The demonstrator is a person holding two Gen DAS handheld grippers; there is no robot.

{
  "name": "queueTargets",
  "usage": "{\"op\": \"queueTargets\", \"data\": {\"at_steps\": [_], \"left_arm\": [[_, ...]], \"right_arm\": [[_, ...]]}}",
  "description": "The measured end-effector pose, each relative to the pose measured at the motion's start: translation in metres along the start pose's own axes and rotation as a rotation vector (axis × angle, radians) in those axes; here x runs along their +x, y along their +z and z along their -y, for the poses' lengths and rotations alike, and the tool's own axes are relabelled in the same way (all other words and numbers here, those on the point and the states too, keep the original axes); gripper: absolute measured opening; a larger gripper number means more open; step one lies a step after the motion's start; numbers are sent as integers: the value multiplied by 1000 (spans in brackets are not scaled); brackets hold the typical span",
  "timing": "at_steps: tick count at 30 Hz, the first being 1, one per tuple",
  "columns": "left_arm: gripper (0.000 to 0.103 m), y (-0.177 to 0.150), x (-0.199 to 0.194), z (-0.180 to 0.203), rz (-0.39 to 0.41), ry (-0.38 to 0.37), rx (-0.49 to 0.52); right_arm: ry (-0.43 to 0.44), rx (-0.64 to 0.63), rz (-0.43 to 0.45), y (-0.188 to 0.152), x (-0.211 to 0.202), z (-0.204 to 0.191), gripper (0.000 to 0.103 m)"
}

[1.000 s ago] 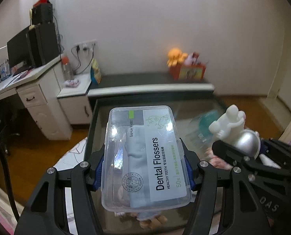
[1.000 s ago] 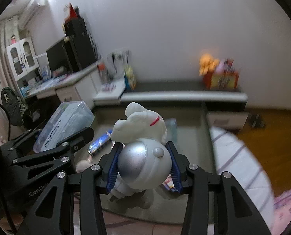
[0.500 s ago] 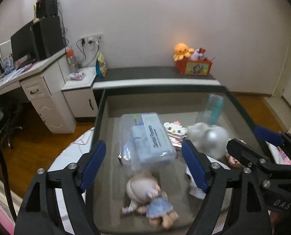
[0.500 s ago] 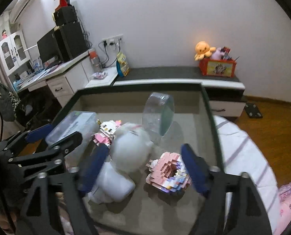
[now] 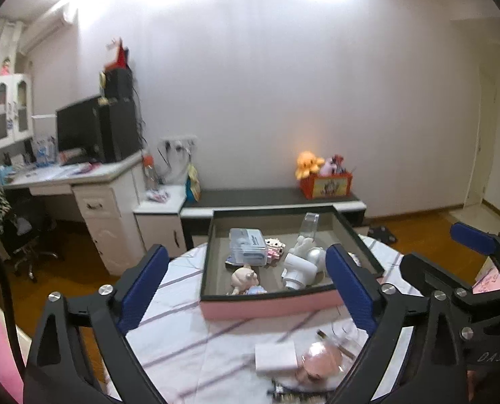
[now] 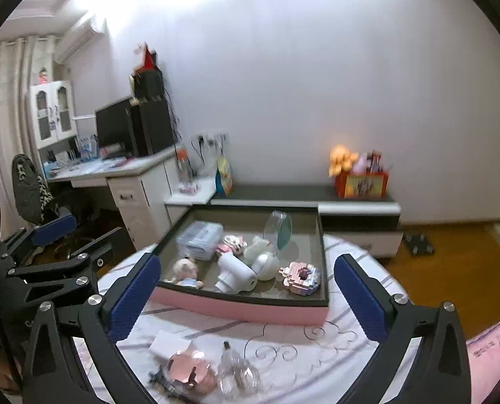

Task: Organize rigid objects

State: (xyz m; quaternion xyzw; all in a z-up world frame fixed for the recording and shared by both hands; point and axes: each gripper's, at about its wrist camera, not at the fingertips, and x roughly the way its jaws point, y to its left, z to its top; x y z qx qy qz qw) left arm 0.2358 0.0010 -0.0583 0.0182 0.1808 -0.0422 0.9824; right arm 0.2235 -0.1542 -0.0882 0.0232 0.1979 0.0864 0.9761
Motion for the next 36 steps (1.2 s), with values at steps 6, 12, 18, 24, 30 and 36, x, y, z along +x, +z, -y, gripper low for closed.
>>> {"op": "queueTargets", "data": {"at_steps": [6, 12, 18, 24, 30, 36], "left_arm": [[103, -14, -68, 6, 69, 32, -1], [103, -26, -116, 11, 137, 57, 10], [103, -30, -134, 14, 164, 56, 17], [103, -33, -138, 15, 164, 50, 16], [103, -35, -138, 16, 165, 51, 14], [103, -37, -127, 19, 144, 50, 13]], "right_arm": [[-40, -24, 110, -16, -75, -18, 103], [-60, -23, 171, -33, -122, -24, 103], [-57, -6, 202, -41, -146, -29, 103], [-60, -4, 206, -48, -157, -30, 103], [-63, -2, 203, -51, -162, -29, 103], [-67, 1, 189, -53, -156, -27, 103]]}}
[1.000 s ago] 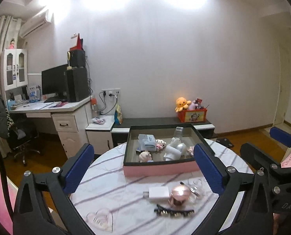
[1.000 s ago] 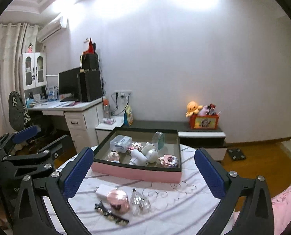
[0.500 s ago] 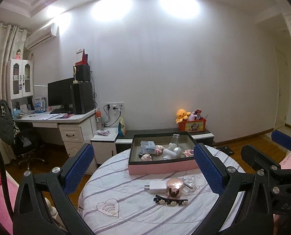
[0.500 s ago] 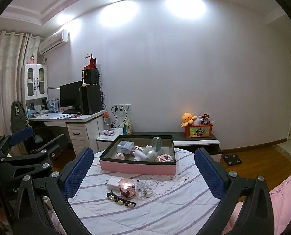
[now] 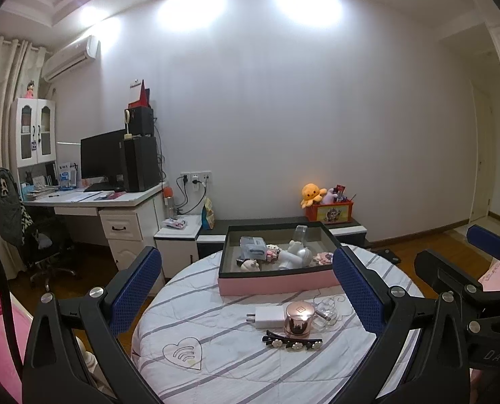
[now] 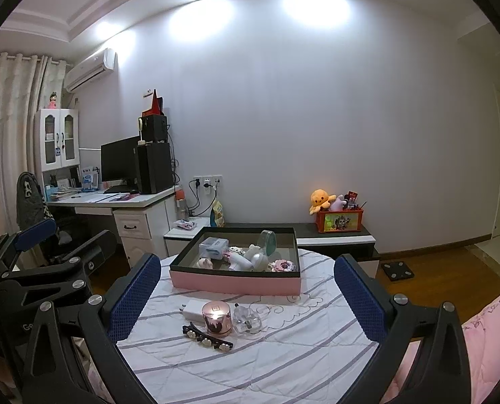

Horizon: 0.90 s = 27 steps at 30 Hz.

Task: Organize rigid objects

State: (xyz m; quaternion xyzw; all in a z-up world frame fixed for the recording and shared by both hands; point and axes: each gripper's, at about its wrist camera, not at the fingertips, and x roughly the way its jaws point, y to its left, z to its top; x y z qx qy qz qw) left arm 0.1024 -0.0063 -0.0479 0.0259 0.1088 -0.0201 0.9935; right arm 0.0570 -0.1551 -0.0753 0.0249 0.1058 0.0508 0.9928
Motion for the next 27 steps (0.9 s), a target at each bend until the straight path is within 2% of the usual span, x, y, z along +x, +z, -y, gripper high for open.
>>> {"op": "queueTargets", "data": {"at_steps": [6, 11, 17, 22, 27], "left_arm": [[103, -18, 24, 3, -66, -13, 6], [103, -53, 63, 5, -218, -66, -2], [103, -102, 121, 9, -454, -118, -64], [103, -125, 156, 27, -573, -140, -98], [103, -142, 188, 49, -699, -176, -156]], "right_arm": [[2, 10, -44, -10, 17, 5, 103], [8, 22, -142, -35, 45, 13, 103], [-21, 47, -298, -77, 94, 28, 103], [-60, 77, -383, -100, 123, 46, 103], [-97, 106, -424, -111, 138, 70, 103]]}}
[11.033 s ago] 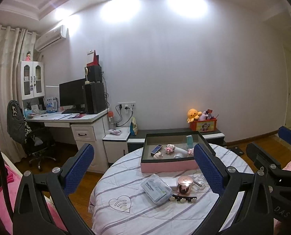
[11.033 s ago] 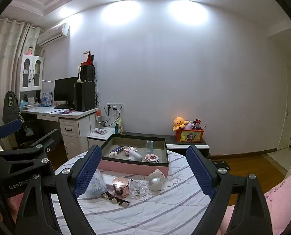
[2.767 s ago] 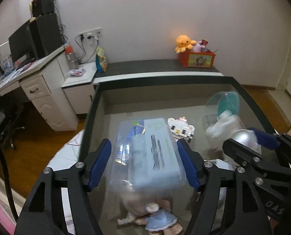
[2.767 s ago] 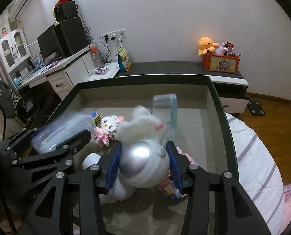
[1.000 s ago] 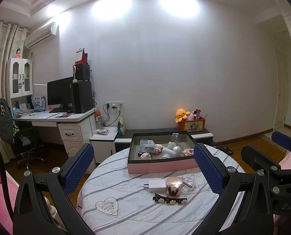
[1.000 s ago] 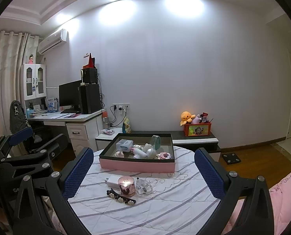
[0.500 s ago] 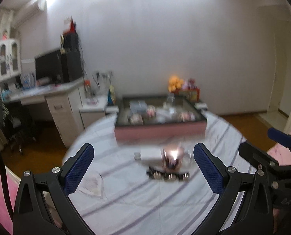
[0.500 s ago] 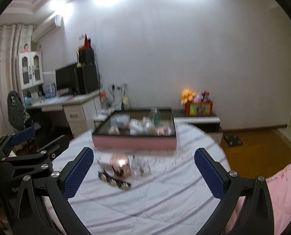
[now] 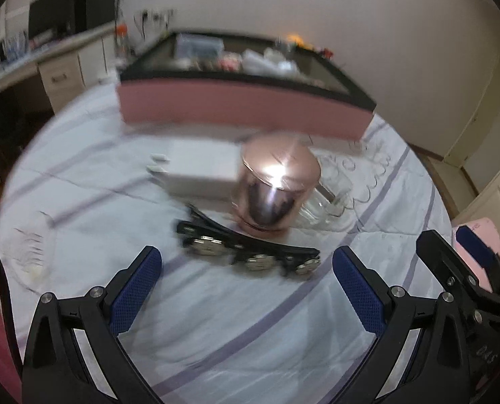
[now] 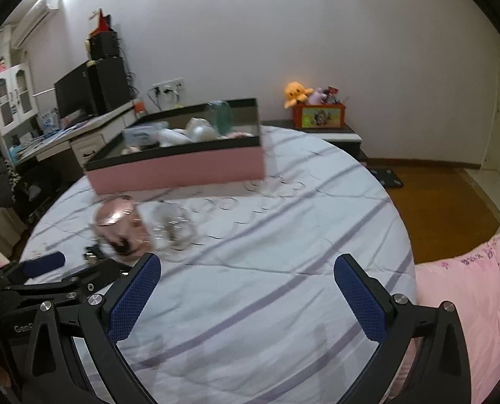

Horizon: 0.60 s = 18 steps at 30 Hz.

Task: Organize rigid objects
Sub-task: 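Grasp the black hair clip with the left gripper while the right grasps the glass bottle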

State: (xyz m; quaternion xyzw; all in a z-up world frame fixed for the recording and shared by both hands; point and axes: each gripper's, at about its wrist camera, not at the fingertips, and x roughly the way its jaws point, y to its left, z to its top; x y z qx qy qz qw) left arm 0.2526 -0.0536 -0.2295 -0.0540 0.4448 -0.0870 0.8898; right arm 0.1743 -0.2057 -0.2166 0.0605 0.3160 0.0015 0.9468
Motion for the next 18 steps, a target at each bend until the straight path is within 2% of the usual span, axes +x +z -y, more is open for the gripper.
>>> {"op": "queueTargets", "data": {"at_steps": [5, 7, 9, 14, 18], "left_arm": [[103, 7, 11, 11, -10, 113, 37], [102, 5, 10, 5, -4, 123, 36], [91, 4, 5, -5, 6, 137, 49], [91, 3, -2, -24, 15, 160, 79], [91, 2, -8, -46, 30, 147, 35]], "right_arm": [[-10, 15, -46, -2, 16, 11, 103], [-2, 5, -62, -1, 19, 9, 103], [-4, -17, -72, 2, 22, 4, 103], [5, -123, -118, 17, 39, -19, 103], [78, -200, -198, 26, 63, -40, 103]]}}
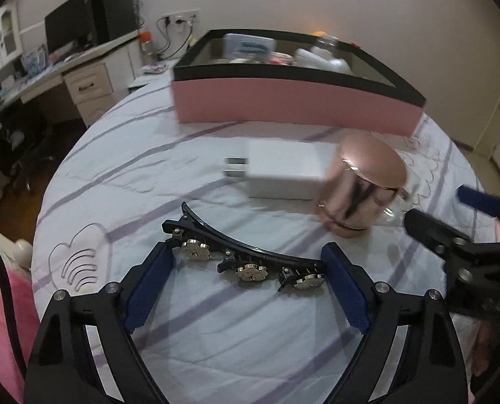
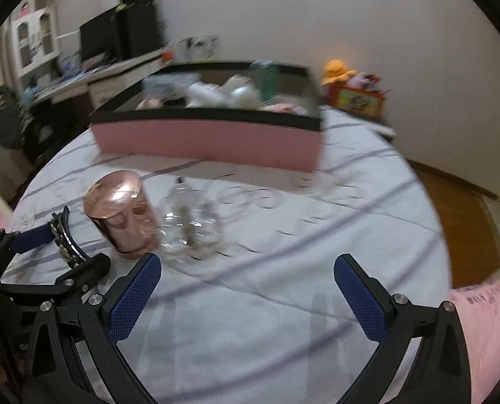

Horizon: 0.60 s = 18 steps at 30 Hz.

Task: Organize rigid objects
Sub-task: 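Grasp the black hair clip with the left gripper while the right grasps the glass bottle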

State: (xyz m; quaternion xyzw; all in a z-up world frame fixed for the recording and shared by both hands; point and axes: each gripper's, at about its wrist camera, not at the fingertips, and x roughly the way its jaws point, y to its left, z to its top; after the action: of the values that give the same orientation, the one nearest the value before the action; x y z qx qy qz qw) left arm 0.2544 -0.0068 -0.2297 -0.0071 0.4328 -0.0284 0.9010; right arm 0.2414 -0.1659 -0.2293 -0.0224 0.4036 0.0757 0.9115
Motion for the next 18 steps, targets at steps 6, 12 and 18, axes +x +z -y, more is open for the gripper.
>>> {"op": "queueTargets", "data": {"at_steps": [6, 12, 18], "left_arm": [[91, 1, 1, -1, 3, -9, 18], [91, 8, 7, 0, -2, -6, 21], [91, 10, 8, 0, -5, -5, 21]], "right_arm": [[62, -11, -114, 15, 30, -7, 95], [63, -32, -132, 28, 43, -10, 92], [44, -84, -110, 34, 45, -18, 62]]}}
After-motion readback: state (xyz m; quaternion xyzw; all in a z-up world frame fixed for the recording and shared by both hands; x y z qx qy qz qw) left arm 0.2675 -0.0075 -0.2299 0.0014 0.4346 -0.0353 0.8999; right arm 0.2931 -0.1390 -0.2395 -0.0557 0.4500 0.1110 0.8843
